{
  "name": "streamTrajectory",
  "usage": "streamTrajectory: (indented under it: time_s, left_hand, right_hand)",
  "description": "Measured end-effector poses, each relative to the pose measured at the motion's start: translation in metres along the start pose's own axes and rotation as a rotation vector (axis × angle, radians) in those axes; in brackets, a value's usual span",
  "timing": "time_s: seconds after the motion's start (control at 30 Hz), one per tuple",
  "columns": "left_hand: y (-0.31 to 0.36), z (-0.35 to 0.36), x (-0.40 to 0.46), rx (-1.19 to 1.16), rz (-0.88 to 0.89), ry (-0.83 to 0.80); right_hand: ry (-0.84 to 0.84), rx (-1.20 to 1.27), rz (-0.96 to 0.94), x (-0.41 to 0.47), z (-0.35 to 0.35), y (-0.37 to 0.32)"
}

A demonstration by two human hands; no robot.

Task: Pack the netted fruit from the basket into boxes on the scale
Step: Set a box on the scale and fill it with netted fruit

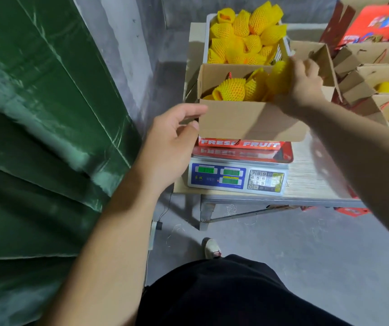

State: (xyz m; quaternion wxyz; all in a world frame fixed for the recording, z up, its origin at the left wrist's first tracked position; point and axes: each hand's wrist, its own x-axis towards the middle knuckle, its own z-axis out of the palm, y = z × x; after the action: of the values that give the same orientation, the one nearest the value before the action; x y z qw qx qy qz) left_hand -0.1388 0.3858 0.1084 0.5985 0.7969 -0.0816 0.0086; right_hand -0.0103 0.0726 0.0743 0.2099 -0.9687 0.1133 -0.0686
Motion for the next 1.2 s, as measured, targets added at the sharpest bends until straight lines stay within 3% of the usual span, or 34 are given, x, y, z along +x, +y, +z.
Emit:
streamTrajectory:
  time_s: [0.1,0.37,0.6,0.8,1.2]
  left_hand:
    - [-0.008,-0.002,0.002,0.003,-0.018,0.011]
    - [-0.015,-0.007,0.004,-0.039,-0.011,0.011]
    - [-0.021,-0.007,0.005,-0.062,-0.025,-0.017]
    - [-0.021,-0.005,0.007,-0.08,-0.046,-0.022]
    - [-0.03,0.008,0.012,-0.041,-0.078,-0.058]
  right_hand:
    - [-0.029,-0.093,0.057,0.012,-0.007,-0.004]
    - [-0.056,-0.126,-0.005,0.005,-0.009,-0.01]
    - [-0.025,-0.016,-0.198,-0.031,-0.017,-0.016]
    - [0.057,0.348,-0.117,-0.092,0.003,-0.021]
    - [0.017,0.336,-0.107,-0.109,0.016,-0.02]
